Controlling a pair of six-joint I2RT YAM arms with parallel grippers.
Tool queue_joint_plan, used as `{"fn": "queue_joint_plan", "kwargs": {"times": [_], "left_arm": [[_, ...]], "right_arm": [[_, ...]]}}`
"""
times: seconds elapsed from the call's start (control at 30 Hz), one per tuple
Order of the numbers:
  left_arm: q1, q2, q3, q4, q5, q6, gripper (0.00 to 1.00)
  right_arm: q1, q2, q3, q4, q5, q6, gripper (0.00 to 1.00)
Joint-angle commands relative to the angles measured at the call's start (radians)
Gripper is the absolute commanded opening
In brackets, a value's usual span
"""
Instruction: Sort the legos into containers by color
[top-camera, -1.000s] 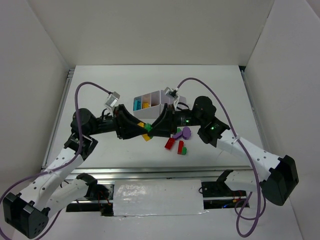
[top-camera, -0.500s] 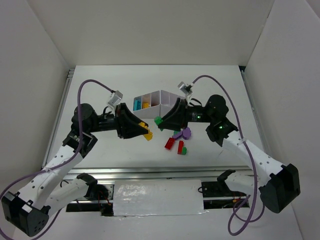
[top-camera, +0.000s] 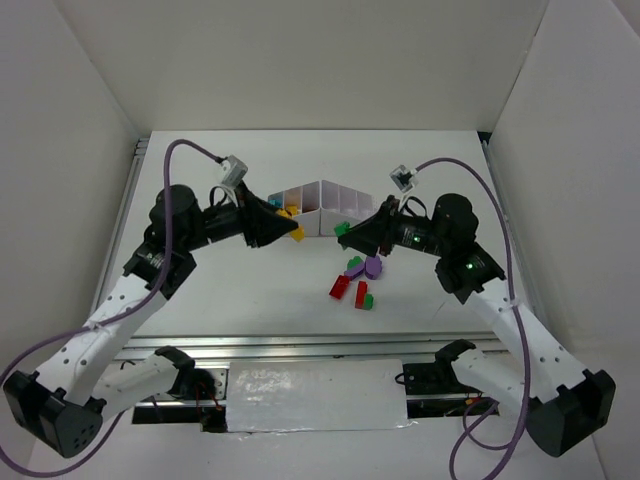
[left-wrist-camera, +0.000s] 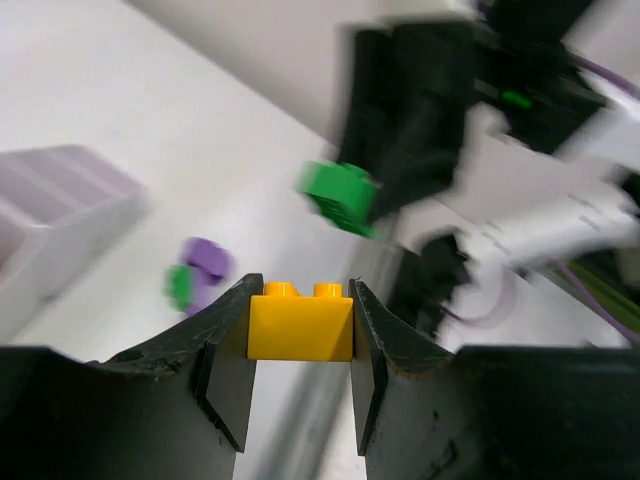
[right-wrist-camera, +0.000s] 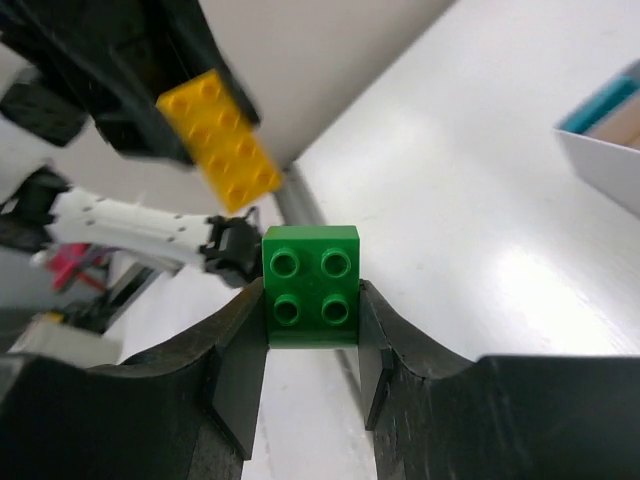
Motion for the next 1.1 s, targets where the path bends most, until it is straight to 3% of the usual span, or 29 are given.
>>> {"fn": "queue_joint_plan", "kwargs": {"times": [0.0,0.1,0.23,0.43,0.6,0.87,1.07], "left_arm": [[0.002,0.084,0.077,-0.082,-0.400,0.106,0.00],[0.004,0.191,0.107,-0.039,-0.647,0.066,0.00],[0.002,0.392,0.248,-0.155,-0.874,0.023,0.00],[-0.010,0.585,0.350,-0.188,-1.103,-0.069,0.00],[-0.014,0.722,0.442,-0.242,-1.119,-0.085,0.01],[-0.018,0.763,0.437,-0.176,-1.036,-0.092,0.14],[-0.018,0.789,0.437,-0.149,-0.972,-0.105,0.14]], "right_arm": [[-0.006,-0.102,0.059,-0.204,0.212,-0.135,0.00],[-0.008,-0.163,0.072,-0.273,0.262,-0.150,0.00],[-0.008,-0.229,0.099,-0.359,0.336,-0.161,0.00],[-0.003,-0.310,0.071,-0.399,0.352,-0.141,0.00],[-0.005,-0.318,0.077,-0.424,0.353,-0.144,0.00],[-0.005,-0.306,0.074,-0.415,0.338,-0.143,0.00],[-0.003,-0.295,0.069,-0.408,0.332,-0.143,0.00]]}}
